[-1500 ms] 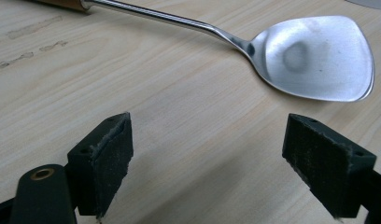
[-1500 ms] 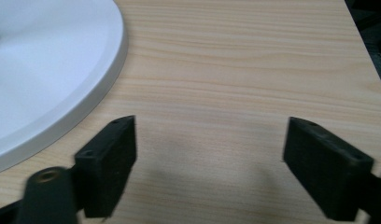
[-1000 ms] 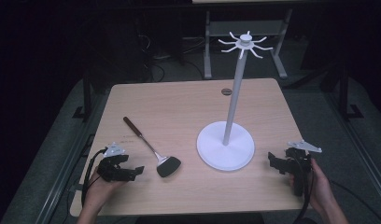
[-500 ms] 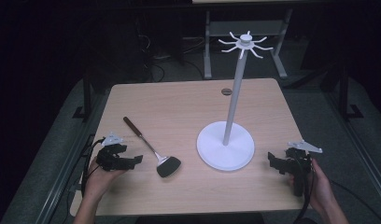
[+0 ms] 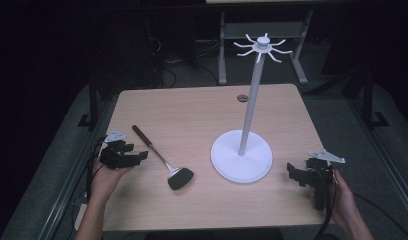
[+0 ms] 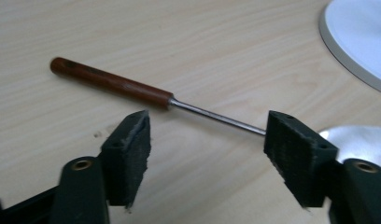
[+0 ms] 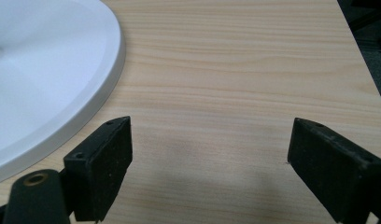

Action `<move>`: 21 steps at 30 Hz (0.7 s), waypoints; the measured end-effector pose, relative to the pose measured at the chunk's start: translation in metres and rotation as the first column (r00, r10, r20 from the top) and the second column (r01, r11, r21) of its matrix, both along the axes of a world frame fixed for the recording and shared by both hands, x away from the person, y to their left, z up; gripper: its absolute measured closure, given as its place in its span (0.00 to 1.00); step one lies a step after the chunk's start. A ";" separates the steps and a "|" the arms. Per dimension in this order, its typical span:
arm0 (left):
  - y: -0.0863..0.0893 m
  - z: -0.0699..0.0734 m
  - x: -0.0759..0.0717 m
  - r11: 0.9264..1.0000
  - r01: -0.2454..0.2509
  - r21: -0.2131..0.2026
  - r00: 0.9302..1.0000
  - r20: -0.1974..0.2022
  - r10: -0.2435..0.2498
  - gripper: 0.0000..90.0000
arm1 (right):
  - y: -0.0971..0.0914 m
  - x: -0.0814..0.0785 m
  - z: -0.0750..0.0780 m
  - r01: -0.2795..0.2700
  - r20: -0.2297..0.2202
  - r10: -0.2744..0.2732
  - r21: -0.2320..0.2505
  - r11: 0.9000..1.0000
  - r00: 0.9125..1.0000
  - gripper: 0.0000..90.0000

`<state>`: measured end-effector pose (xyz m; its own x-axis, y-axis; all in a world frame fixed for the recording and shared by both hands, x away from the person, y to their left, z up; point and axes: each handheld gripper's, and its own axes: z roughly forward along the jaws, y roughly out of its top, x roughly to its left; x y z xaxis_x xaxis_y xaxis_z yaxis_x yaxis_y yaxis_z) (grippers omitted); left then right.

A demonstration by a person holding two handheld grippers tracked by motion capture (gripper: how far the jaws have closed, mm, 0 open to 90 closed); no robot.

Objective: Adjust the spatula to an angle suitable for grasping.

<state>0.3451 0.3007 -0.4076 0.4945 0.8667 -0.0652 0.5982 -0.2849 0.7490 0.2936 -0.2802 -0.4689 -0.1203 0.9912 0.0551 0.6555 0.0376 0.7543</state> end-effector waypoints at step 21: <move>-0.048 -0.015 0.041 0.995 0.099 -0.016 0.992 -0.078 -0.100 1.00 | 0.000 0.001 0.000 -0.012 0.007 0.012 -0.007 1.000 1.000 0.15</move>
<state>0.3863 0.2526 -0.4228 0.5714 0.8123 -0.1172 0.6241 -0.3373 0.7048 0.2946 -0.2802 -0.4687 -0.1326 0.9900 0.0477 0.6494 0.0504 0.7587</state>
